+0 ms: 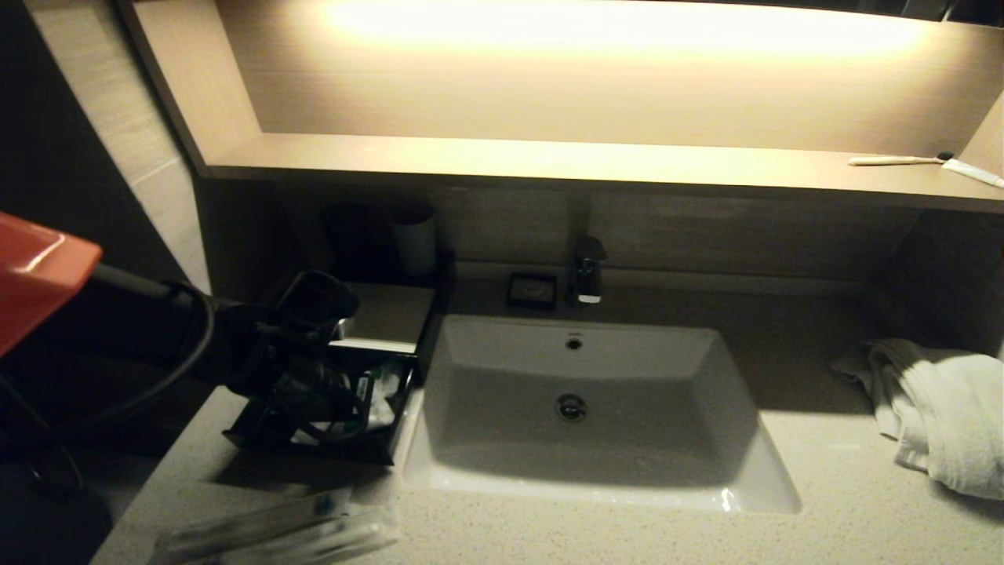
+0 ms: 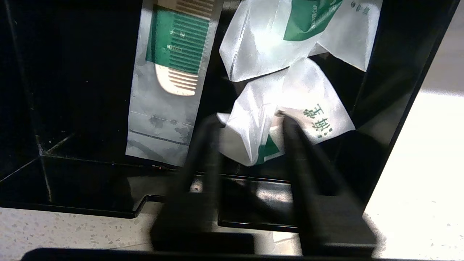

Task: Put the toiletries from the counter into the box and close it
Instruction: Place the bathroom toiletry into the drawer, then pick up the bathroom toiletry

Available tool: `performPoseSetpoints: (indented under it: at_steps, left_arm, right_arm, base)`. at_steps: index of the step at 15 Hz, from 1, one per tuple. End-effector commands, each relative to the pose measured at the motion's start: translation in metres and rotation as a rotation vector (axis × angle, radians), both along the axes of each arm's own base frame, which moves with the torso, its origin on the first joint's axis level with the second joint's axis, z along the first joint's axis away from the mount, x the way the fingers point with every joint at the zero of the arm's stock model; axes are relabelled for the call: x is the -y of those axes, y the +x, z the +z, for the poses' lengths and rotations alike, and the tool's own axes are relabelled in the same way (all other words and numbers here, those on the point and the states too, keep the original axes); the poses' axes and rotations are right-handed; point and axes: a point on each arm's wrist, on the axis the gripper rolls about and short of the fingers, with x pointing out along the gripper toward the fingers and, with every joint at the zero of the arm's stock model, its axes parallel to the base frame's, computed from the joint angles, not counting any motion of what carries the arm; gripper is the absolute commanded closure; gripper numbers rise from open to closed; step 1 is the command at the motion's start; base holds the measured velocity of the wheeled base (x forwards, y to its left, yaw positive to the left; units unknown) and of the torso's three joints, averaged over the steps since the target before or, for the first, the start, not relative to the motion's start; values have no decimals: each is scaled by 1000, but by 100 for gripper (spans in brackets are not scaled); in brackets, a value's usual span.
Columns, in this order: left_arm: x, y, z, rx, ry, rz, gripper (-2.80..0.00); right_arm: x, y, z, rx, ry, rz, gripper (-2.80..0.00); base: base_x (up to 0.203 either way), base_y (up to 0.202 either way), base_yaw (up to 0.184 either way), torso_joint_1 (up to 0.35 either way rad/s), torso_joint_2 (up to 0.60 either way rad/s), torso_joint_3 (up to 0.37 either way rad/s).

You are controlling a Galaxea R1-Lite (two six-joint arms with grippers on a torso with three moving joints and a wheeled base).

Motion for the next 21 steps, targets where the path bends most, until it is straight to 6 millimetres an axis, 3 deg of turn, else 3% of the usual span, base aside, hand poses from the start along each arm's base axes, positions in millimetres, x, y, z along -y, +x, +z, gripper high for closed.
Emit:
performPoseSetpoints:
  at_steps: [1, 4, 8, 13, 14, 21]
  left_arm:
    - [0, 0, 2, 7, -5, 5, -280]
    - [-4, 0, 12, 34, -18, 23, -280]
    - [-27, -8, 46, 134, -44, 80, -280]
    - [-43, -30, 75, 205, -58, 110, -280]
    - [-46, -36, 79, 205, -55, 111, 0]
    - [-89, -61, 75, 169, 20, 71, 0]
  right_arm:
    - [0, 0, 0, 0, 0, 0, 0]
    - [0, 0, 0, 0, 0, 0, 0]
    - [0, 0, 0, 0, 0, 0, 0]
    - [0, 0, 0, 0, 0, 0, 0]
    - [0, 0, 0, 0, 0, 0, 0]
    - [0, 0, 0, 0, 0, 0, 0]
  base:
    - [0, 0, 0, 0, 0, 0]
    - [0, 0, 0, 0, 0, 0]
    - [0, 0, 0, 0, 0, 0]
    - [0, 0, 0, 0, 0, 0]
    - [0, 0, 0, 0, 0, 0]
    - [0, 0, 0, 0, 0, 0]
